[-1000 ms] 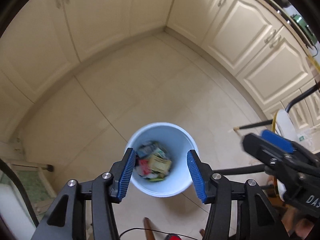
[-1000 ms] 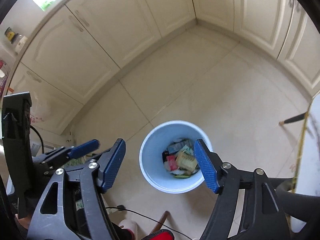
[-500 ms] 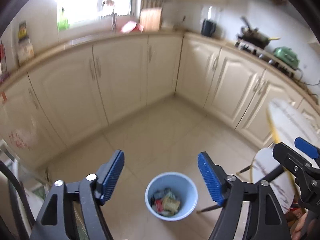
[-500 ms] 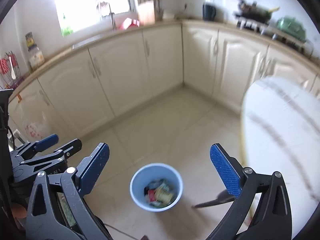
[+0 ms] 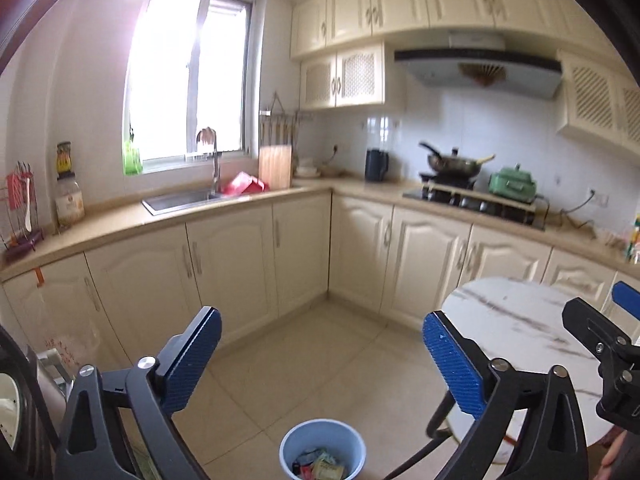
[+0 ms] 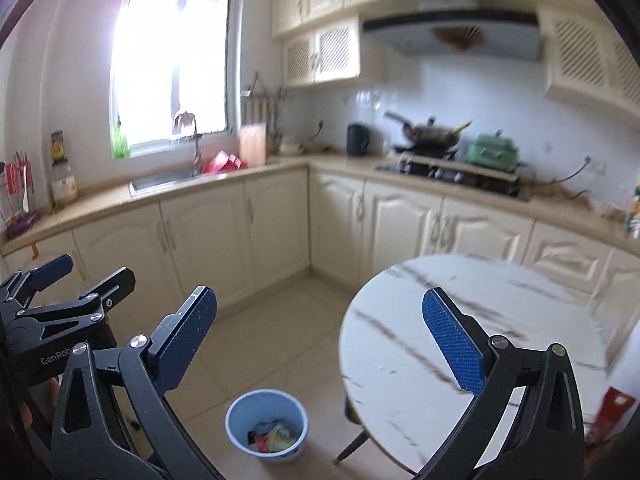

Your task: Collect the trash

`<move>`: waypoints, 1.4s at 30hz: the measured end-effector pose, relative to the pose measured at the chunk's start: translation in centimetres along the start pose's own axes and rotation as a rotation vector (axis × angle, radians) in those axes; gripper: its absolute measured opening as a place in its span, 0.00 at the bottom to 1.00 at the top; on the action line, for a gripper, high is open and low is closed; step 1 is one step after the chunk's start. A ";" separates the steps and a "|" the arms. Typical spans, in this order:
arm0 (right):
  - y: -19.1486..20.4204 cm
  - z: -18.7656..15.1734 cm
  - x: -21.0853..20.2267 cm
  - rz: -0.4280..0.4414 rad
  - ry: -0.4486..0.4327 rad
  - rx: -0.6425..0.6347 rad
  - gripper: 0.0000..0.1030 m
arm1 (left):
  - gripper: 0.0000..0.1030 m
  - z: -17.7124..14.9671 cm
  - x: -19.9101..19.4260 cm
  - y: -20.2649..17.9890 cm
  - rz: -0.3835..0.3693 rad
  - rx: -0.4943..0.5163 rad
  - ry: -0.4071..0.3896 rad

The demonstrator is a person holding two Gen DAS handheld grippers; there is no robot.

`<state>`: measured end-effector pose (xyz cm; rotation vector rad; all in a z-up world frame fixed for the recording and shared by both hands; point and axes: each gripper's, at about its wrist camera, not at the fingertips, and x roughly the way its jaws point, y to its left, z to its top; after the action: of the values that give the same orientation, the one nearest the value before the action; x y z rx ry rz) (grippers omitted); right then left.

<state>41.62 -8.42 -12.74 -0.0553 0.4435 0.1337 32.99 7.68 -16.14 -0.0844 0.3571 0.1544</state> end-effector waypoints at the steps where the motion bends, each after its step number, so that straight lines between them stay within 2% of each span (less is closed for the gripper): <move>1: 0.0 0.4 -1.5 -0.013 -0.022 -0.001 1.00 | 0.99 -1.0 -1.3 -0.1 -0.005 0.002 -0.009; 2: 0.0 0.6 -2.5 -0.025 -0.032 -0.005 1.00 | 0.99 -1.2 -2.2 -0.5 -0.017 0.011 -0.024; 3: 0.0 0.8 -3.8 -0.035 -0.047 -0.010 1.00 | 0.99 -2.9 -5.6 -0.8 -0.022 0.017 -0.035; 7: 0.3 1.4 -8.2 -0.055 -0.110 -0.022 1.00 | 0.99 -4.3 -12.0 -1.0 -0.036 0.041 -0.106; 10: 0.4 1.8 -10.8 -0.087 -0.157 -0.028 1.00 | 0.99 -6.2 -17.6 0.1 -0.060 0.033 -0.172; 18: 0.7 2.4 -14.9 -0.116 -0.239 -0.023 1.00 | 0.99 -10.4 -22.8 2.8 -0.098 0.033 -0.250; 21: 0.8 2.3 -15.5 -0.120 -0.250 -0.026 1.00 | 0.99 -11.7 -24.5 3.5 -0.090 0.039 -0.272; 29: 0.6 2.3 -16.3 -0.135 -0.267 -0.017 1.00 | 0.99 -12.4 -25.2 3.4 -0.091 0.059 -0.280; 42: 0.2 2.1 -16.5 -0.137 -0.266 -0.010 1.00 | 0.99 -8.9 -23.0 2.6 -0.098 0.052 -0.272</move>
<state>27.77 -9.94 -3.72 -0.0760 0.1722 0.0076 8.23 6.14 -16.48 -0.0287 0.0853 0.0585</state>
